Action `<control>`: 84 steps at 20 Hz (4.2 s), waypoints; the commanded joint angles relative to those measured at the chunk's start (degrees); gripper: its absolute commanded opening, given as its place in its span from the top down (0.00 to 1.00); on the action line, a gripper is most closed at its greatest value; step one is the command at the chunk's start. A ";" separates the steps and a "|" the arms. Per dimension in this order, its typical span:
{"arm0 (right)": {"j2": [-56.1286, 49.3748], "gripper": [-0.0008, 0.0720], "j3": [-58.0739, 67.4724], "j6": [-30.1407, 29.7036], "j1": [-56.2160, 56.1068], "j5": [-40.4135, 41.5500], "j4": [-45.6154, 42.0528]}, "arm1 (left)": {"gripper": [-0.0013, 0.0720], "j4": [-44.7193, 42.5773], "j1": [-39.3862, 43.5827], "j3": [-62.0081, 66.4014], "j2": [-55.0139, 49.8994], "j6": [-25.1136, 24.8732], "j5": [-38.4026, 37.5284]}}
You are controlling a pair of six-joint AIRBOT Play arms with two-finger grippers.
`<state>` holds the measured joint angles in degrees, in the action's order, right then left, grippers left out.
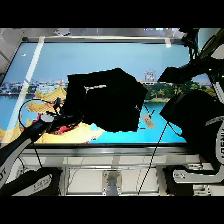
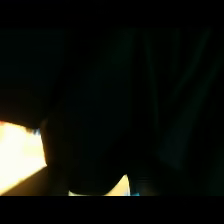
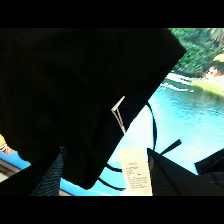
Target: Fold the clothes and pants, and hang the long-sleeved shirts on hangers.
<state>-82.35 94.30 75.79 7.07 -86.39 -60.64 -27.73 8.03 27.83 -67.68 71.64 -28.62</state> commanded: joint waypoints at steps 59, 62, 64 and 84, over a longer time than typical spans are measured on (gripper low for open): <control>31.82 0.97 -53.33 -3.43 14.34 16.37 -17.55 | 0.98 -98.27 -19.06 11.17 23.28 9.38 -37.07; 31.82 0.97 -50.07 -5.03 14.34 20.26 -7.76 | 0.98 -98.49 -19.12 17.68 23.26 9.38 -29.90; 31.82 0.97 -45.59 -6.05 14.34 21.62 -4.20 | 0.98 -99.08 -19.10 23.78 22.58 9.40 -23.76; 31.89 0.39 -55.71 -2.89 14.38 16.68 -7.08 | 0.02 -85.79 -41.09 9.44 23.32 20.83 -24.13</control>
<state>-50.50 35.62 71.99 21.45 -68.34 -68.23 -118.30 -32.73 31.97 -44.38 88.36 -54.52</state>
